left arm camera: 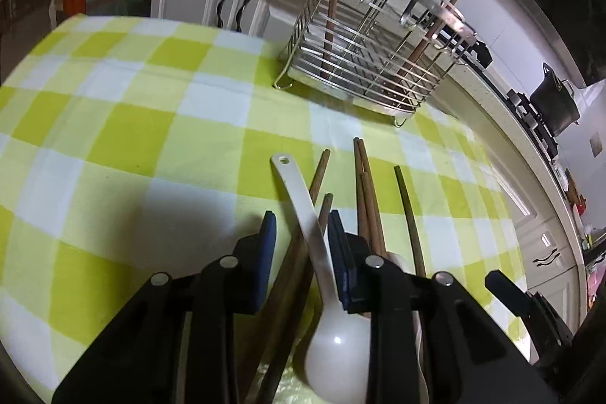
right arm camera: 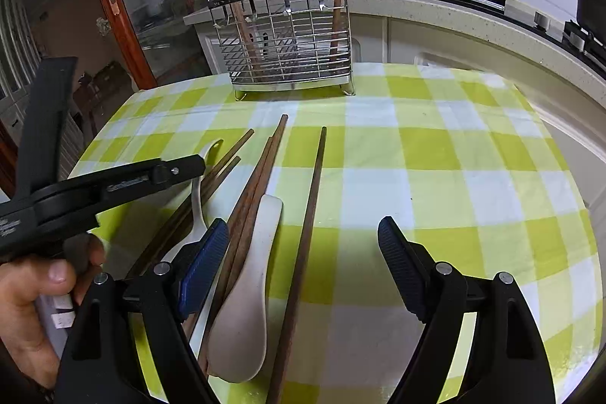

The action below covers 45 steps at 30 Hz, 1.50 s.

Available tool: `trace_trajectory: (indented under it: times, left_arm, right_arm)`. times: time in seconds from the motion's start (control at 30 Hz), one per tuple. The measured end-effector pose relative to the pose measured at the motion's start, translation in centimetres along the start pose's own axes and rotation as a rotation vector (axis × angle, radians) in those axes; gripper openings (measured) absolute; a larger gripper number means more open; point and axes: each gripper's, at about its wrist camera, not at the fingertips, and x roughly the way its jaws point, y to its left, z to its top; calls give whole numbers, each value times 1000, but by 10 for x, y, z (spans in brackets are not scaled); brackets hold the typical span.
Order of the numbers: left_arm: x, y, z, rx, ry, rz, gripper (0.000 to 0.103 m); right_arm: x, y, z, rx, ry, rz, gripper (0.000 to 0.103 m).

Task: Organize utensils
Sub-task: 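Move the left tool back to the table and grasp a white spoon handle, then lift the white spoon with the left tool and carry it toward the wire rack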

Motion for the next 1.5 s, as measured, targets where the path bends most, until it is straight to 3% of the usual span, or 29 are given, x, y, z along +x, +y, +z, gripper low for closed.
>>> trace_trajectory:
  times: [0.4, 0.5, 0.57, 1.07, 1.33, 1.5]
  left_arm:
    - [21, 2, 10, -17, 20, -9, 16]
    - [16, 3, 9, -19, 10, -9, 11]
    - [11, 5, 8, -22, 1, -15, 9]
    - [-44, 19, 12, -29, -106, -28, 8]
    - [-51, 18, 12, -10, -119, -20, 7]
    - [-55, 15, 11, 4, -128, -17, 7]
  right_arm:
    - [2, 5, 1, -9, 23, 47, 69]
    - [2, 12, 1, -22, 28, 63, 64]
    - [5, 13, 1, -19, 42, 78, 55]
    - [33, 13, -2, 36, 142, 133, 23]
    - [40, 10, -2, 42, 160, 126, 22]
    - [40, 7, 0, 38, 150, 119, 15]
